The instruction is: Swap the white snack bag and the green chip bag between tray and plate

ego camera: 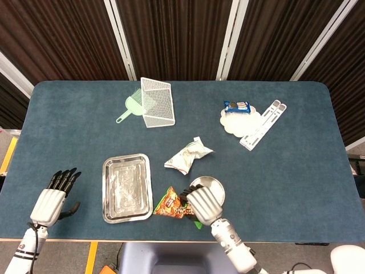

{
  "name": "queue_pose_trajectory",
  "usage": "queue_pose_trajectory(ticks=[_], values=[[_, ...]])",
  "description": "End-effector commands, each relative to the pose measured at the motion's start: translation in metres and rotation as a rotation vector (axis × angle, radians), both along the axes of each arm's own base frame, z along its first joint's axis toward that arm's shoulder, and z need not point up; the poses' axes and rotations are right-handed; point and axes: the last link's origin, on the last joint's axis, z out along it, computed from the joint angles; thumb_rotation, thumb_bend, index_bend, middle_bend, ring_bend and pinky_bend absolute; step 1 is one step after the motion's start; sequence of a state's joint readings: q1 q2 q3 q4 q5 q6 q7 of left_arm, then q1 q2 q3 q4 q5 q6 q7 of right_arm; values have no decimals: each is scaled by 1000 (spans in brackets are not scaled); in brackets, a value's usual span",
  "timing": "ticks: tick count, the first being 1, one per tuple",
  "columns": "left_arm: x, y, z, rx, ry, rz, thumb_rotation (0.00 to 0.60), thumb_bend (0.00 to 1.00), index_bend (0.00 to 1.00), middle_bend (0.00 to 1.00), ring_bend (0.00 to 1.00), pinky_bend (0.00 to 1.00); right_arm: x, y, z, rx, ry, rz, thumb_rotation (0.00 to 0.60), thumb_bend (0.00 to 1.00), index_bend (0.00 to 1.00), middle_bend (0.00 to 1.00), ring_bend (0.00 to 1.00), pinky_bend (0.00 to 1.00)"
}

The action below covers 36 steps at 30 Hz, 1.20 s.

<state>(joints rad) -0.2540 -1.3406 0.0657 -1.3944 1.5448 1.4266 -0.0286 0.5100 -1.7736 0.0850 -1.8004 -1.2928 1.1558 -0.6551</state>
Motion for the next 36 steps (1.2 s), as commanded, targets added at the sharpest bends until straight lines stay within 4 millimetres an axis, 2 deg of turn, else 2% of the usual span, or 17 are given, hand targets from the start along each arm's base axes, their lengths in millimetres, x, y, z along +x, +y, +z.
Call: queue_pose_trajectory(ticks=[1,2,3,4,5,6,7,8,12,16,19,24,27,29,34,36], values=[[-1,0,2,6,0,3,600,351,0,0,0,0,9,-2,-18,29,25,11,600,445,664,635,517,524],[0,0,4,14,-5,1,600,351,0,0,0,0,12,1,-34,81,58,25,600,445,575,606,473,475],[0,1,4,12,-10,-5,600,353,0,0,0,0,13,2,-44,141,78,30,600,438,372,510,354,336],[-1,1,4,9,-12,-6,600,355,0,0,0,0,14,3,-47,191,81,36,600,414,177,349,201,181],[-1,1,4,6,-14,-5,600,356,0,0,0,0,14,3,-48,222,79,38,600,373,40,179,77,55],[-2,1,4,2,-14,-3,600,357,0,0,0,0,15,3,-47,236,75,43,600,329,0,76,16,4],[-2,1,4,-1,-14,0,600,356,0,0,0,0,16,3,-44,248,70,55,600,280,0,13,0,0],[-2,2,4,-2,-14,2,600,356,0,0,0,0,16,3,-42,250,65,61,600,234,0,0,0,0],[-3,2,6,10,-19,9,600,357,0,0,0,0,2,-5,-18,233,67,34,600,175,0,0,0,0],[-2,1,7,20,-10,2,600,359,0,0,0,0,-32,-42,25,-4,113,-24,600,175,0,0,0,0],[-1,0,7,13,-11,5,600,359,0,0,0,0,-52,-67,45,-57,82,-128,600,175,0,0,0,0],[1,0,3,-4,-2,2,600,361,0,0,0,0,-50,-97,64,-43,46,-180,600,175,0,0,0,0],[1,0,1,-8,0,0,600,359,0,0,0,0,-39,-115,62,-59,43,-190,600,175,0,0,0,0],[0,1,1,-7,3,6,600,359,0,0,0,0,-28,-131,53,-80,71,-183,600,175,0,0,0,0],[-4,4,2,-4,10,28,600,358,0,0,0,0,-2,-166,17,-68,177,-196,600,175,0,0,0,0],[-5,5,3,-1,12,35,600,358,0,0,0,0,6,-173,3,-46,207,-205,600,175,0,0,0,0]])
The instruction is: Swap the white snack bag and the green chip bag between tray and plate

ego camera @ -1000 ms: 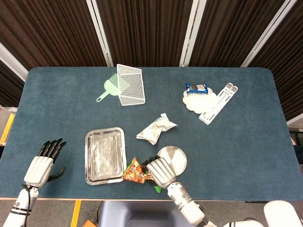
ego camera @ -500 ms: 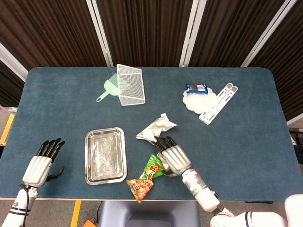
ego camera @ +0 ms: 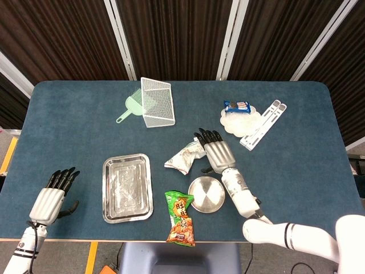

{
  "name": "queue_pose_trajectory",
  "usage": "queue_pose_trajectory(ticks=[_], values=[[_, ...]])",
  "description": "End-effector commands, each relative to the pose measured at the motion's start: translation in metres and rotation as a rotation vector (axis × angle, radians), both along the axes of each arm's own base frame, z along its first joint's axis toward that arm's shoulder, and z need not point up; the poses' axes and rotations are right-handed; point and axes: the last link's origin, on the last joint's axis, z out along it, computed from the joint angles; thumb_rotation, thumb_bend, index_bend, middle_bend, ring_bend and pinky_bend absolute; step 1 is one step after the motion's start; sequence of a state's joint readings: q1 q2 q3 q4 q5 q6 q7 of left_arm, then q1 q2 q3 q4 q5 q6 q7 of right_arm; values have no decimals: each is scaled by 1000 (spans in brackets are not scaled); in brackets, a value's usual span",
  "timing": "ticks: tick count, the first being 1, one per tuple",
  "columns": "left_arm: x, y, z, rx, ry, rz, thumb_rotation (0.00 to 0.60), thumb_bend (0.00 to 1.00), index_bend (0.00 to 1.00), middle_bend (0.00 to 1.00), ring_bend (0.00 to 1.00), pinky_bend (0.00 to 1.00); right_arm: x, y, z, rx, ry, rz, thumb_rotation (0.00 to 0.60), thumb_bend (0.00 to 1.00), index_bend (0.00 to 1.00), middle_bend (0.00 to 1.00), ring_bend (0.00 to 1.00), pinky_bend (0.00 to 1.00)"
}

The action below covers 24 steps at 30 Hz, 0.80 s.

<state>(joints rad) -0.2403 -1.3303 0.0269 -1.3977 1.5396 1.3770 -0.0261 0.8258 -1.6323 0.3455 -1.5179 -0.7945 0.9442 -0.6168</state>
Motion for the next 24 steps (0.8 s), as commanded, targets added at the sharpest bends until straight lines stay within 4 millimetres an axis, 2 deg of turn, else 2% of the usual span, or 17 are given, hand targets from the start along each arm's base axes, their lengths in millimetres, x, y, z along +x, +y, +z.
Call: queue_pose_trajectory(ticks=[1,5,7,8,9,10,11,12,14,17,21,24], values=[[-2,2,1,4,3,10,600,358,0,0,0,0,31,-24,-38,53,76,-13,600,175,0,0,0,0],[-5,5,1,4,9,23,600,358,0,0,0,0,41,-33,-61,62,117,-20,600,175,9,0,0,0],[-7,6,1,3,16,28,600,358,0,0,0,0,46,-36,-70,44,117,-14,600,176,134,61,8,52],[-8,6,2,5,17,31,600,359,0,0,0,0,47,-36,-72,28,115,-8,600,183,233,135,56,138],[-9,6,2,7,18,34,600,359,0,0,0,0,47,-37,-74,11,113,-4,600,201,360,261,167,293],[-9,7,2,10,18,36,600,359,0,0,0,0,47,-38,-76,-3,111,2,600,228,483,391,320,460],[-10,7,3,12,20,39,600,359,0,0,0,0,46,-39,-77,-15,112,6,600,254,580,481,448,581],[-10,7,3,14,21,40,600,359,0,0,0,0,45,-40,-78,-29,117,13,600,280,679,563,558,685],[-11,7,2,14,25,45,600,359,0,0,0,0,42,-41,-78,-52,119,30,600,317,825,664,675,803],[-11,7,1,11,30,46,600,358,0,0,0,0,36,-41,-75,-69,97,49,600,355,909,732,752,860],[-10,6,0,8,34,45,600,358,0,0,0,0,31,-35,-59,-86,60,85,600,362,911,734,767,868],[-9,5,-1,4,38,42,600,359,0,0,0,0,30,-22,-35,-82,28,119,600,363,911,734,768,868]])
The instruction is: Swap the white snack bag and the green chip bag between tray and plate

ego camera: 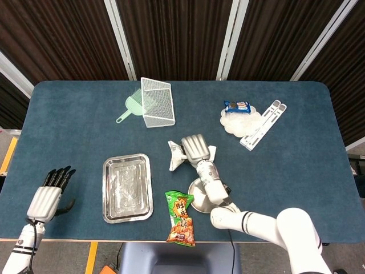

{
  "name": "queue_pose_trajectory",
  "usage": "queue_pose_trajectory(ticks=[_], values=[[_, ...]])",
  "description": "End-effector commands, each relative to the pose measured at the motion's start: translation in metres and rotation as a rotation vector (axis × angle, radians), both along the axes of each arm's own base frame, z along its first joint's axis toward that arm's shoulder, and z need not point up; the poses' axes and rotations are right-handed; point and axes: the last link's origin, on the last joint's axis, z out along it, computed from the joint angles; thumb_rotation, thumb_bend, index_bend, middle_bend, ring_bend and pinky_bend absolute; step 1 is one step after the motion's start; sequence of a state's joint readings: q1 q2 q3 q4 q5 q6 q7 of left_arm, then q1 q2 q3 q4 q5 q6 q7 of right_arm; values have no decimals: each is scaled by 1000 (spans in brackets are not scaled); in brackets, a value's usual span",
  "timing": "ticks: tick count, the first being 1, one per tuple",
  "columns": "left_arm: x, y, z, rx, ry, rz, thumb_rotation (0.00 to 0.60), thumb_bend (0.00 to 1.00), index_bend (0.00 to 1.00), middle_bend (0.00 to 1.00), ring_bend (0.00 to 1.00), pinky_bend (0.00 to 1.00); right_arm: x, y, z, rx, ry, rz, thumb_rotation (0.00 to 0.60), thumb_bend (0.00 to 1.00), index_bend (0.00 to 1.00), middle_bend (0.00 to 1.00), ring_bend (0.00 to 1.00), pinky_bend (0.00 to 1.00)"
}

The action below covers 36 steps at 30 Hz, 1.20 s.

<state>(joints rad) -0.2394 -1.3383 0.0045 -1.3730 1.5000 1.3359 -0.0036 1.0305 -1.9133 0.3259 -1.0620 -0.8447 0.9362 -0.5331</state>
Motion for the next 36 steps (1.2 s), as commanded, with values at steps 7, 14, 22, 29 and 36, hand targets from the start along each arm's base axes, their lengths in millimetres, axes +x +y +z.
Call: queue_pose_trajectory(ticks=[7,14,22,29,36], values=[[5,-2,-4,-7,9,-15,600,358,0,0,0,0,-4,57,85,39,-11,104,600,363,911,734,769,868],[10,-7,-6,-15,2,-37,600,359,0,0,0,0,-16,85,103,107,40,77,600,363,911,734,769,868],[12,-10,3,-1,-27,-41,600,358,0,0,0,0,-52,96,64,183,45,-10,600,363,877,742,779,868],[12,-11,6,1,-35,-47,600,358,0,0,0,0,-62,101,40,234,54,-27,600,391,630,736,745,850],[13,-13,7,0,-33,-53,600,358,0,0,0,0,-69,100,52,231,126,-73,600,174,0,257,154,322]])
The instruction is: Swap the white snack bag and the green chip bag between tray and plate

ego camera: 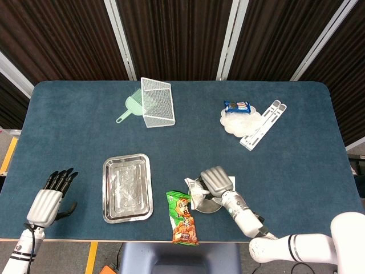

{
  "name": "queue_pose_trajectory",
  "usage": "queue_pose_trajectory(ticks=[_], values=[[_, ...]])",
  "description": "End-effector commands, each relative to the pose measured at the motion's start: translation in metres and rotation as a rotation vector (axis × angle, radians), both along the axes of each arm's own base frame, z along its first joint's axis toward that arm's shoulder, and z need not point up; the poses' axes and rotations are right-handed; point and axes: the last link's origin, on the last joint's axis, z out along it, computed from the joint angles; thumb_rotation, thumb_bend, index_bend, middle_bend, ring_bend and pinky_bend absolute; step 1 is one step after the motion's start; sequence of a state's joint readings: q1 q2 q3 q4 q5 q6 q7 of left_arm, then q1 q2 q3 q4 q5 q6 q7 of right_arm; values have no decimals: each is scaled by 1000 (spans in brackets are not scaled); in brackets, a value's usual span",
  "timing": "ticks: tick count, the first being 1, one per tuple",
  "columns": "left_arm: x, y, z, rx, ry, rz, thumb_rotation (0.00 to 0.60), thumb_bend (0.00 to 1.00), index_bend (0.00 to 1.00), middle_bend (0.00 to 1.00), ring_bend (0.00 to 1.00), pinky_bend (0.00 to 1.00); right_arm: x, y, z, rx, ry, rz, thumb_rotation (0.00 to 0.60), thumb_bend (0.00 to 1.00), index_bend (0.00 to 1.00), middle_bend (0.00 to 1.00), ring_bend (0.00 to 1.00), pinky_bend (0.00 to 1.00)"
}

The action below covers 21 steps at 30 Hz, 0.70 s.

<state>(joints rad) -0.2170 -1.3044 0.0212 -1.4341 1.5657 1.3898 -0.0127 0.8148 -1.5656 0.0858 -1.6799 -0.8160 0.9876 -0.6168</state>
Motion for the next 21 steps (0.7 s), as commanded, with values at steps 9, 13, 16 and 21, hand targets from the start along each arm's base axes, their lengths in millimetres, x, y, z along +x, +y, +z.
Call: queue_pose_trajectory(ticks=[9,13,16,21], values=[[6,-5,-7,-35,17,-20,600,358,0,0,0,0,-2,5,56,-91,-53,-49,600,109,0,15,0,1],[11,-9,-11,-57,8,-40,600,358,0,0,0,0,-10,12,73,-71,-119,-65,600,109,0,2,0,0],[19,-14,-15,-101,-50,-65,600,358,0,0,0,0,-23,22,89,-84,-154,-67,600,109,0,0,0,0],[35,-14,-28,-206,-56,-155,600,359,0,0,0,0,-72,68,121,-258,-153,-18,600,106,0,0,0,0]])
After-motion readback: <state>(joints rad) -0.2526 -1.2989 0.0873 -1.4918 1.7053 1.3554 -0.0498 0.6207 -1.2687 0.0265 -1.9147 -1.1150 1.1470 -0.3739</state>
